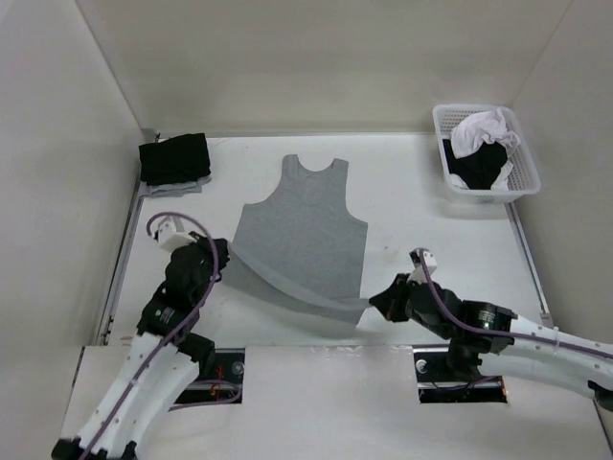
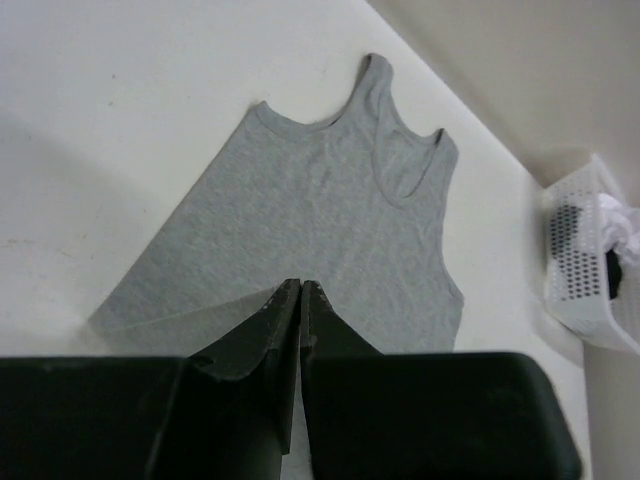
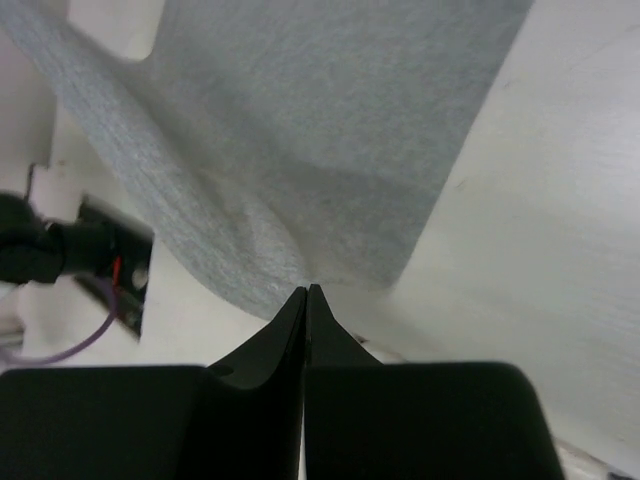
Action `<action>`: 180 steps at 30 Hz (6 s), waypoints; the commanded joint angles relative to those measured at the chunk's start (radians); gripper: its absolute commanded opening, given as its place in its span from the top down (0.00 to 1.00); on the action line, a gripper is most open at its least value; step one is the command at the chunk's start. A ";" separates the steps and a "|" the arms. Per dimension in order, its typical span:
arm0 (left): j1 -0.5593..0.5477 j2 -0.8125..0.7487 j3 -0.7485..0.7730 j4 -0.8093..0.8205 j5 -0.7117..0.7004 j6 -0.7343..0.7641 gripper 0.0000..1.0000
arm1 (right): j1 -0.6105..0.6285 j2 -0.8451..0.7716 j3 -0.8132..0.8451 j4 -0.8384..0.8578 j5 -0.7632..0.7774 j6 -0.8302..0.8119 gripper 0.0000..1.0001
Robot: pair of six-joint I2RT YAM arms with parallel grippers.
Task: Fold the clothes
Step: Fold the tank top
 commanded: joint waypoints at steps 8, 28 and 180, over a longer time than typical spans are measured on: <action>0.114 0.712 0.296 0.588 -0.029 0.030 0.97 | -0.704 0.448 0.302 0.377 -0.304 -0.327 1.00; 0.232 1.793 1.256 0.573 0.063 0.054 0.68 | -1.067 1.597 1.298 0.496 -0.494 -0.325 0.75; -0.013 0.186 -0.171 0.217 0.174 -0.162 0.73 | -0.642 0.400 -0.078 0.386 -0.227 -0.062 0.42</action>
